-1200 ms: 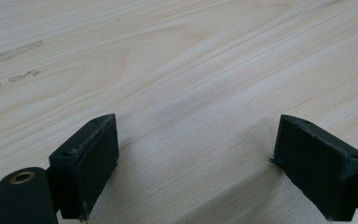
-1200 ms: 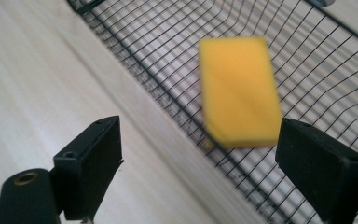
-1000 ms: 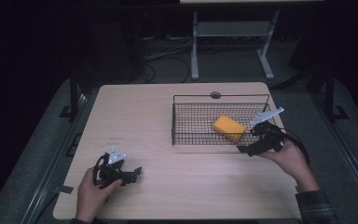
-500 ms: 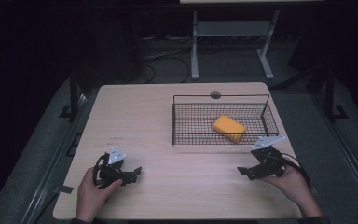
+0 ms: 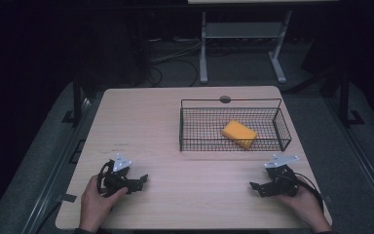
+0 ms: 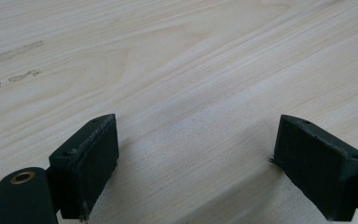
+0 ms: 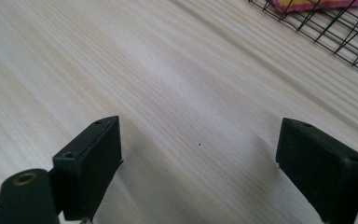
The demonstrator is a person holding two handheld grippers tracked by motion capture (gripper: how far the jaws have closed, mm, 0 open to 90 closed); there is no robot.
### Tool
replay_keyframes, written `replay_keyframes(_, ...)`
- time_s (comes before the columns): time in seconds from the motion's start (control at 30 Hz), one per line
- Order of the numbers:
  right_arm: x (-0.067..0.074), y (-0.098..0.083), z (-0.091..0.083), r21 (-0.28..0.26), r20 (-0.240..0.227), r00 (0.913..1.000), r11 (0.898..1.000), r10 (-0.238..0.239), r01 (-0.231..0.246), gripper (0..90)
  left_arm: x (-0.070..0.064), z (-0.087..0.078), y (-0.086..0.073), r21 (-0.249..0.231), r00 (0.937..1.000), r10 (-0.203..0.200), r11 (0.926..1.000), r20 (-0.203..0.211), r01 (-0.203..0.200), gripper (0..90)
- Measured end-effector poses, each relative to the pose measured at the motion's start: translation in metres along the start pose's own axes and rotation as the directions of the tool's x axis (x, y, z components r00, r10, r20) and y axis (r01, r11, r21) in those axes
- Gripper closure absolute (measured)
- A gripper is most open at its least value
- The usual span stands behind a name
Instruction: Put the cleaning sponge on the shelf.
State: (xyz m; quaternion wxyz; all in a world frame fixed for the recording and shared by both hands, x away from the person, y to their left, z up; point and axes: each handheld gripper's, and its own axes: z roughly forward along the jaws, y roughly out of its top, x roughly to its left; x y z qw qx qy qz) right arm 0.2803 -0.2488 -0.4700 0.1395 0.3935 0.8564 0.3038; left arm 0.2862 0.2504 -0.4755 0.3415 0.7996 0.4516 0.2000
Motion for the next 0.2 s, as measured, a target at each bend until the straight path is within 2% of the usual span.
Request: replay_keyframes(0.2, -0.0009, -0.004, 0.0017, -0.027, -0.018, 0.9998, 1.0, 0.011, -0.011, 12.5, 0.0, 0.0, 0.0, 0.0, 1.0, 0.0, 1.0, 0.0, 0.0, 12.9)
